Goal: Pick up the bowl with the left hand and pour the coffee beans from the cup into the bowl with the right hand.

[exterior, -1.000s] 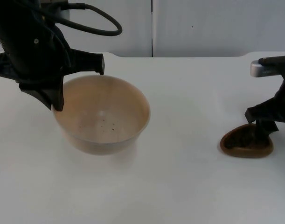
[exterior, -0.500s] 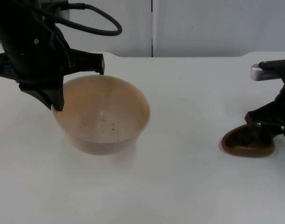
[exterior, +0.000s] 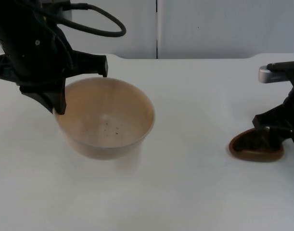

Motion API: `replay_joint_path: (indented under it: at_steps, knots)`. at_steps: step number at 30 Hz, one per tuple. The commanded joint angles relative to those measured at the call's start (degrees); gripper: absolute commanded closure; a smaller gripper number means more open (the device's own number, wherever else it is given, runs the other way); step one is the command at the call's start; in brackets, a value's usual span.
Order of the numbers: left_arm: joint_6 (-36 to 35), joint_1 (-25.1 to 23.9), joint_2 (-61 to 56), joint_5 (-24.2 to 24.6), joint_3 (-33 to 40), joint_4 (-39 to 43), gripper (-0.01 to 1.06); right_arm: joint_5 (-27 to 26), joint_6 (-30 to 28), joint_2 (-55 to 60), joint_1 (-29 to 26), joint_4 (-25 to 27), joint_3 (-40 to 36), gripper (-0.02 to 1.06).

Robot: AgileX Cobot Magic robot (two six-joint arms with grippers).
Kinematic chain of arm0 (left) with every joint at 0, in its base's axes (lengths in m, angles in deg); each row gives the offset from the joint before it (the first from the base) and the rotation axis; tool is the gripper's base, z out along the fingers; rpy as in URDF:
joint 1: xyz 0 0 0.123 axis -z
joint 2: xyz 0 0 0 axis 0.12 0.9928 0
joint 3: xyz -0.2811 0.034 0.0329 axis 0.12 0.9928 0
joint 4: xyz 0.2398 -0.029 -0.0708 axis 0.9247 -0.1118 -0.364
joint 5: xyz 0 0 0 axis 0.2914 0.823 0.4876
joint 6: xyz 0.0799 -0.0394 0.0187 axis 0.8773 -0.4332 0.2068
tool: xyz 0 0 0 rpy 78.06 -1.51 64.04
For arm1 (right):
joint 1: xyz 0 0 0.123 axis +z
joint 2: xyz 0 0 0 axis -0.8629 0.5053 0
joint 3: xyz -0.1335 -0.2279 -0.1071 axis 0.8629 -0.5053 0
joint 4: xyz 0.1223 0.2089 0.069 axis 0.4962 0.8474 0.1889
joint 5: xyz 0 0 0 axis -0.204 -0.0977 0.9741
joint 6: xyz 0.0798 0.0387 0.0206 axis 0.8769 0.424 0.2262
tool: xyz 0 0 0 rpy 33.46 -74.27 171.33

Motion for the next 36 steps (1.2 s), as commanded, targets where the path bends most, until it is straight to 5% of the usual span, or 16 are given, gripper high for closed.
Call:
replay_joint_path:
  at_steps: [1,14,25,36]
  knots:
    - [-0.31,0.29,-0.51,-0.64,-0.11,0.05,1.05,-0.33,0.11,-0.17,0.07,0.11,-0.29,0.61]
    - [-0.31,0.29,-0.51,-0.75,-0.11,0.65,1.05,-1.42,0.11,-0.17,0.07,0.15,-0.29,0.7]
    - [-0.31,0.29,-0.51,-0.75,-0.11,0.65,1.05,-2.41,0.11,-0.17,0.07,0.15,-0.29,1.05]
    - [-0.31,0.29,-0.51,-0.75,-0.11,0.48,1.05,2.23,-0.04,-2.73,0.07,-0.1,0.25,1.05]
